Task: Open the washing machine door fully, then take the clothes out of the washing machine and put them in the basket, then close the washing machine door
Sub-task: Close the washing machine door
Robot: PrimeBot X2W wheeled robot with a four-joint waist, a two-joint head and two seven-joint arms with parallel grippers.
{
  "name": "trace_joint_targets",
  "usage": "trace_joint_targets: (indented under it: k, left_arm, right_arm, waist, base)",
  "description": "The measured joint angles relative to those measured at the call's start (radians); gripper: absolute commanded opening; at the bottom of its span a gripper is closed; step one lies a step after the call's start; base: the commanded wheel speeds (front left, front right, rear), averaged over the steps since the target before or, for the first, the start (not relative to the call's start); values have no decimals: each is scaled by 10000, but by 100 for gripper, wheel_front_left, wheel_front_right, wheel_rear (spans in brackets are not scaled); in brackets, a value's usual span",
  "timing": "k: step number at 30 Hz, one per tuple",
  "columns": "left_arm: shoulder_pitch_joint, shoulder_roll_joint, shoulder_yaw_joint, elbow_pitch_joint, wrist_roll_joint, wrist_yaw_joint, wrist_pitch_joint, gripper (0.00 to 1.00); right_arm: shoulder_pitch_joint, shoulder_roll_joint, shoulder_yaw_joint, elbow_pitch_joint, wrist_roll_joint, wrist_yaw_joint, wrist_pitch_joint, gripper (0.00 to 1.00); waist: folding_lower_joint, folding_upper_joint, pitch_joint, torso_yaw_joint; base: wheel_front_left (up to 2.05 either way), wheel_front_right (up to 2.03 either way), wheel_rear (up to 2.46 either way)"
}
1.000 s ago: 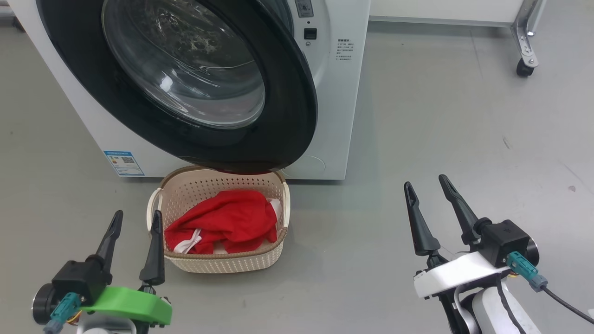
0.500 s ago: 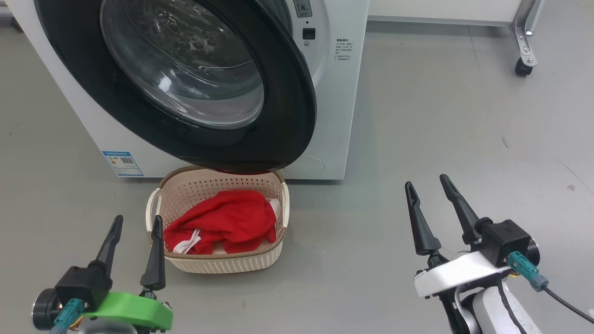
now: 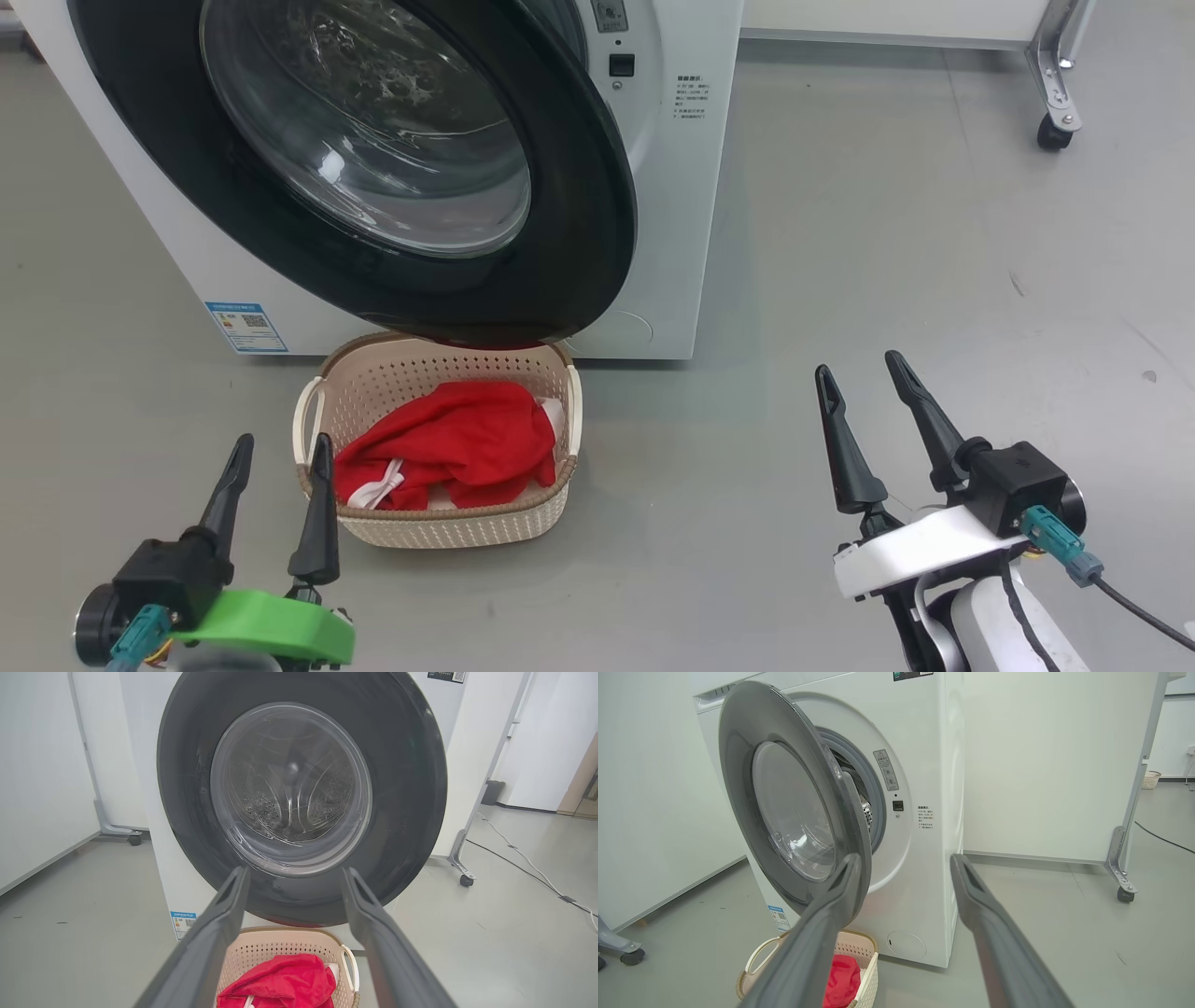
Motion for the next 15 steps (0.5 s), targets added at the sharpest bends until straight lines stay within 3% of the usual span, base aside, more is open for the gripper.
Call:
trace_joint_targets:
  k: [15]
  left_arm:
    - [17,-86,127,12,291,-178,0,100]
  right_arm:
    - [0,10,-17,2,0,2,0,100]
  waist:
    - [0,0,37,11]
  base:
    - [0,0,0]
